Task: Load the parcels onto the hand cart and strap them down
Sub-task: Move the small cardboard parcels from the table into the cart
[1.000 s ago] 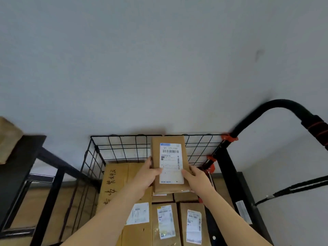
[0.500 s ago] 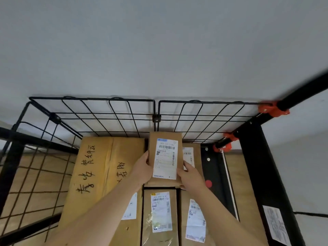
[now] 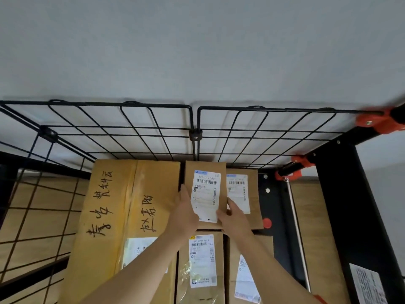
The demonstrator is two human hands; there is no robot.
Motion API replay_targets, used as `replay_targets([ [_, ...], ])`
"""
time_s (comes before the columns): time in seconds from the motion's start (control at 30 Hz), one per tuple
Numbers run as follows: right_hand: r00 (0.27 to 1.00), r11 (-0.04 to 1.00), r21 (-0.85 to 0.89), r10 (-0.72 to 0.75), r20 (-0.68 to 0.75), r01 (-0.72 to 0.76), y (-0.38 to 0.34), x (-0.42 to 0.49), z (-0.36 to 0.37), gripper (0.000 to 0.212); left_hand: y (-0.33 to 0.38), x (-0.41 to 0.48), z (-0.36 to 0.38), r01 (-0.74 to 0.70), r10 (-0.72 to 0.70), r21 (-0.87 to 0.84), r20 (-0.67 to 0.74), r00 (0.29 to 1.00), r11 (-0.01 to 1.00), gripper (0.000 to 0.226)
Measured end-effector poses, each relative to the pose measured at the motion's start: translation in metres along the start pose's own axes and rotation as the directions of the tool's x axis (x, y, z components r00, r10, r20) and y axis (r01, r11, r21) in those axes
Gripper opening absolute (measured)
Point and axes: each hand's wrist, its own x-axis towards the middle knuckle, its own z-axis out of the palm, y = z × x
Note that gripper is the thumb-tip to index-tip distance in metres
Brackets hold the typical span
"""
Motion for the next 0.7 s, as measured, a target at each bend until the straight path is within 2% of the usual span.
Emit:
replay_targets([
  [0.17, 1.000, 0.997, -0.079, 0.011, -0.005, -0.012, -0.006, -0.010, -0.004, 0.060, 0.003, -0.012, -0.012, -0.148, 0.146, -0.019, -0.081, 0.986, 0.989, 0.072],
  [0.37, 0.997, 0.992, -0.112, 0.054, -0.063, -0.061, -0.016, -0.039, -0.020, 0.055, 0.004, -0.044, -0.044, -0.138, 0.143, 0.079, -0.058, 0.988, 0.987, 0.064],
  [0.53, 0.995, 0.990, -0.140, -0.014, -0.101, -0.001, -0.032, -0.088, -0.032, 0.050, 0.010, -0.082, -0.085, -0.181, 0.176, 0.257, 0.040, 0.984, 0.949, 0.054],
  [0.7, 0.981, 0.953, -0.263, -0.174, -0.083, 0.147, -0.066, -0.148, -0.027, 0.036, 0.018, -0.125, -0.127, -0.226, 0.228, 0.309, 0.030, 0.973, 0.924, 0.049],
])
